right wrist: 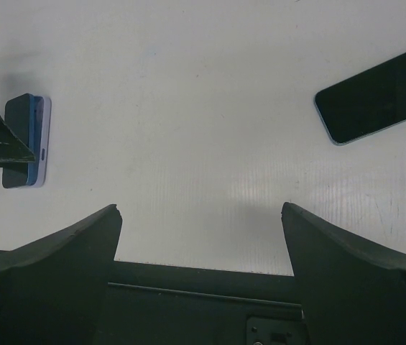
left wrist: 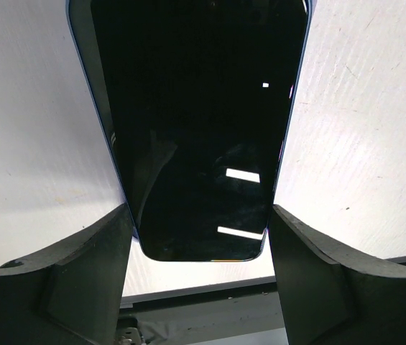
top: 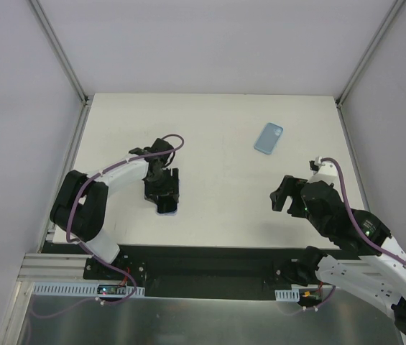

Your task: Put the phone into the phone case

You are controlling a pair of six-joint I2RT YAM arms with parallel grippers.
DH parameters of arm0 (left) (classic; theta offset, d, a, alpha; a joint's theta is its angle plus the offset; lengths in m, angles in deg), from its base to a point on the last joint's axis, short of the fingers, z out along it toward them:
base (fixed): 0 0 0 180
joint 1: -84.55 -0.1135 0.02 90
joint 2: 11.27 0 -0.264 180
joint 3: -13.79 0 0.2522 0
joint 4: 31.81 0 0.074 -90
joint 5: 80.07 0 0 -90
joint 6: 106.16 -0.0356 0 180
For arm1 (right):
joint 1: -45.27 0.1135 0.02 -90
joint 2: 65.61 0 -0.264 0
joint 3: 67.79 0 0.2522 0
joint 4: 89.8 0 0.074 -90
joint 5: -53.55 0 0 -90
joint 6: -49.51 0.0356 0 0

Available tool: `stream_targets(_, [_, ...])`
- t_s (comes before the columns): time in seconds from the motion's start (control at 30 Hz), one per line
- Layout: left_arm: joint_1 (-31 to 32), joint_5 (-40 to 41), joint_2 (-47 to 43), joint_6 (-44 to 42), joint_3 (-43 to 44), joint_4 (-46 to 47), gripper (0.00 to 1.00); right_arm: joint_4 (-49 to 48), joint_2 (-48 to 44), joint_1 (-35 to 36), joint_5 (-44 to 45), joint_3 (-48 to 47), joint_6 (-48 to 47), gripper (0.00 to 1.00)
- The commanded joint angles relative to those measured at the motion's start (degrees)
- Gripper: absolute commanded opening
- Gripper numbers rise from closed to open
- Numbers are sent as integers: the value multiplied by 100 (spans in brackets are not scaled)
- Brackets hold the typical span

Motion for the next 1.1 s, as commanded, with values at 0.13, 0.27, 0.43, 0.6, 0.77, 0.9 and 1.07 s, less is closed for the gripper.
stream_targets(0.13, [83,-86,-281,-5,71,-114,80,-103,11,14,-77,39,107,96])
stream_targets(0.27, [83,229,-396,-163,290,-289,91,-86,28,14,-103,30,116,96])
stream_targets(0.43, [48,757,-151,-348,739,-703,88,-59,63,14,-95,12,133,96])
stream_targets(0.6, [-329,696,-44,-375,879,-703,66,-155,169,14,-182,82,177,96])
stream_targets(0.77, [-1093,283,-149,-436,871,-510,27,-375,484,14,-499,109,142,97])
stream_targets(0.9, [-1525,378,-229,-471,722,-334,19,-603,748,14,-788,144,177,97])
stream_targets(1.07, [-1525,107,26,-427,634,-106,9,-771,960,14,-903,153,230,98])
